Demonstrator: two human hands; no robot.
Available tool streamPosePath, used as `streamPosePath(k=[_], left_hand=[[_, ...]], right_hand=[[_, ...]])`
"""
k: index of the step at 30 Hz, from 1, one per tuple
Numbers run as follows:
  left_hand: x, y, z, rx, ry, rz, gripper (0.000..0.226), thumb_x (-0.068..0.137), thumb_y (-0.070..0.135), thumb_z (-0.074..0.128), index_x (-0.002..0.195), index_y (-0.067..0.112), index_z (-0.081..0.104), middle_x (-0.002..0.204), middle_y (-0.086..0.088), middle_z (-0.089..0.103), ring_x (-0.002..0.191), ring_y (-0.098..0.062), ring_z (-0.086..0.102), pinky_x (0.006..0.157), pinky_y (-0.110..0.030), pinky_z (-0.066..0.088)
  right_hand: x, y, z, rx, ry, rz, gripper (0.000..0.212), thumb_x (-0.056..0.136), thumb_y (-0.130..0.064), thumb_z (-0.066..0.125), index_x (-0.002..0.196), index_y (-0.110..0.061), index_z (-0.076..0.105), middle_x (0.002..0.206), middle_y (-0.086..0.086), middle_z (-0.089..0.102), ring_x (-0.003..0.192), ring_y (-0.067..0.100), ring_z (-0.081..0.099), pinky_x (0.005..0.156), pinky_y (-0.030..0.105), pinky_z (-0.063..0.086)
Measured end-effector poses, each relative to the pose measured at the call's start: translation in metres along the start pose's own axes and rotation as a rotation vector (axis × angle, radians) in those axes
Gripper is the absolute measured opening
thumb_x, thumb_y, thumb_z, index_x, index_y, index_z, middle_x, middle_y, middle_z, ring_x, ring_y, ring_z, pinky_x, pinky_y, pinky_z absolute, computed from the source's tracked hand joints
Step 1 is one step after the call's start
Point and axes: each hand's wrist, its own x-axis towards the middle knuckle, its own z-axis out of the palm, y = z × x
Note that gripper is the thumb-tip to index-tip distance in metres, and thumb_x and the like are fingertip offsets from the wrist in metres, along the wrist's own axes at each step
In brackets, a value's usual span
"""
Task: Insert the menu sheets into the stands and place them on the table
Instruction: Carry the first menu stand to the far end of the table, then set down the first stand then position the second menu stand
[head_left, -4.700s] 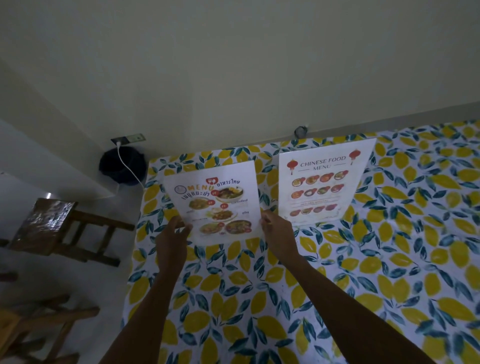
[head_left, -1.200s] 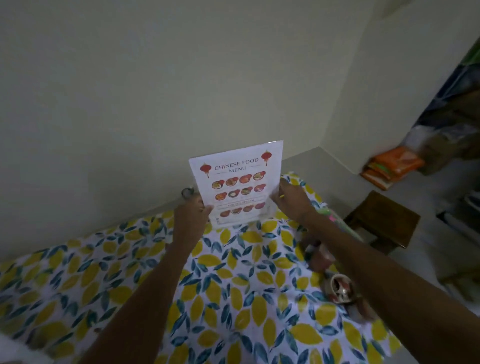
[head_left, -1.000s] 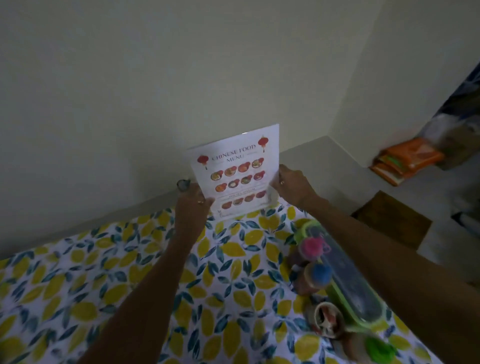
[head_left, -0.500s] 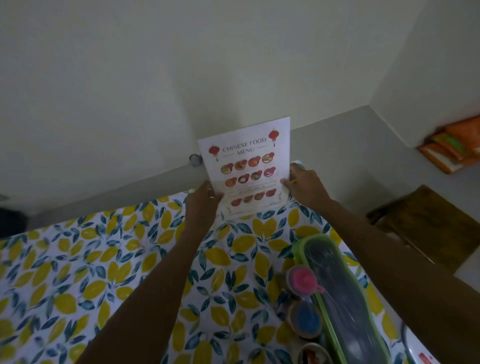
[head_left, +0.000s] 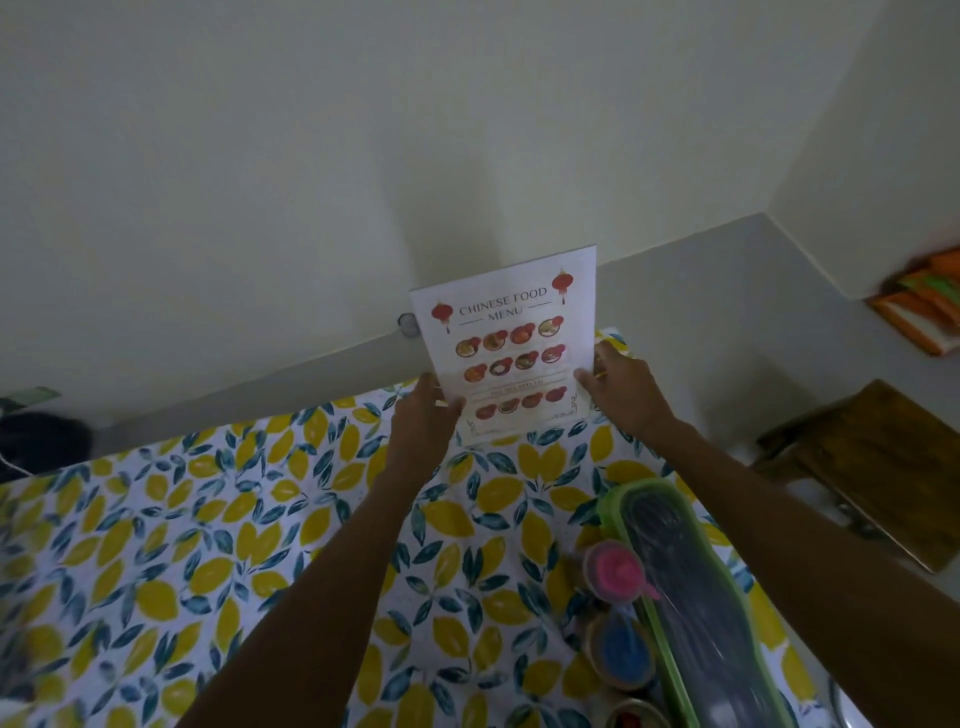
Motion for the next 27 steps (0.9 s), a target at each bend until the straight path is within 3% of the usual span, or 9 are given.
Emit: streamPosePath(k=[2,5,7,9,13,16,21,27], left_hand=[[-0.003,-0.003,-0.001,-0.036,-0.015,-0.001,0.028,0.091,0.019,0.068,0.114,0.007,0.056,0.111,-0.006,0.068,0.081,-0.014,0.063,0.066,-0.028,0.051],[-0.01,-0.007,-0.006,-0.033,-0.018,0.008,0.035,0.089,0.022,0.071,0.118,0.01,0.055,0.12,-0.01,0.065,0.101,-0.023,0.066,0.081,-0.041,0.057],[-0.017,-0.01,-0.011,0.014,-0.035,0.028,0.042,0.09,0.025,0.07,0.125,0.009,0.053,0.125,-0.012,0.061,0.112,-0.026,0.061,0.088,-0.038,0.052],[-0.027,-0.015,-0.018,0.106,-0.054,0.052,0.047,0.091,0.031,0.068,0.128,0.008,0.052,0.125,-0.012,0.059,0.115,-0.027,0.058,0.087,-0.033,0.045],[-0.058,-0.031,-0.039,0.327,-0.019,0.161,0.056,0.087,0.048,0.067,0.131,0.015,0.055,0.126,-0.008,0.058,0.113,-0.027,0.058,0.091,-0.038,0.046],[-0.084,-0.043,-0.059,0.449,-0.014,0.192,0.064,0.087,0.059,0.057,0.137,0.02,0.049,0.137,-0.008,0.054,0.123,-0.029,0.054,0.102,-0.044,0.04],[-0.14,-0.078,-0.109,0.412,-0.019,0.185,0.071,0.089,0.061,0.053,0.146,0.021,0.04,0.146,-0.007,0.048,0.133,-0.028,0.046,0.108,-0.045,0.036],[-0.229,-0.16,-0.193,0.42,0.045,0.17,0.071,0.09,0.063,0.05,0.148,0.023,0.037,0.148,-0.005,0.047,0.134,-0.028,0.046,0.107,-0.043,0.036]], right_hand=[[-0.004,-0.002,-0.001,0.014,-0.023,0.029,0.029,0.092,-0.035,0.057,0.108,-0.01,0.053,0.099,0.013,0.07,0.086,0.029,0.067,0.079,0.047,0.057],[-0.015,-0.006,-0.007,0.056,-0.038,0.062,0.036,0.09,-0.039,0.059,0.116,-0.013,0.054,0.108,0.01,0.071,0.094,0.027,0.068,0.085,0.046,0.057],[-0.025,-0.01,-0.012,0.026,-0.023,0.064,0.041,0.091,-0.039,0.06,0.121,-0.012,0.053,0.112,0.011,0.07,0.1,0.029,0.066,0.088,0.044,0.055],[-0.038,-0.016,-0.015,-0.076,-0.026,0.043,0.042,0.092,-0.036,0.058,0.125,-0.01,0.05,0.117,0.014,0.066,0.105,0.033,0.063,0.088,0.043,0.051],[-0.073,-0.043,-0.016,-0.378,-0.077,-0.041,0.045,0.094,-0.036,0.051,0.132,-0.013,0.043,0.123,0.016,0.058,0.11,0.037,0.059,0.086,0.047,0.052],[-0.104,-0.076,-0.013,-0.494,-0.089,-0.127,0.045,0.094,-0.036,0.051,0.131,-0.012,0.043,0.122,0.016,0.057,0.111,0.037,0.057,0.084,0.048,0.052],[-0.166,-0.142,0.012,-0.563,-0.076,-0.233,0.044,0.094,-0.038,0.051,0.13,-0.012,0.046,0.122,0.015,0.058,0.113,0.036,0.055,0.084,0.046,0.051],[-0.25,-0.23,0.089,-0.636,-0.114,-0.328,0.049,0.096,-0.041,0.045,0.134,-0.009,0.043,0.129,0.017,0.054,0.115,0.038,0.053,0.087,0.047,0.05]])
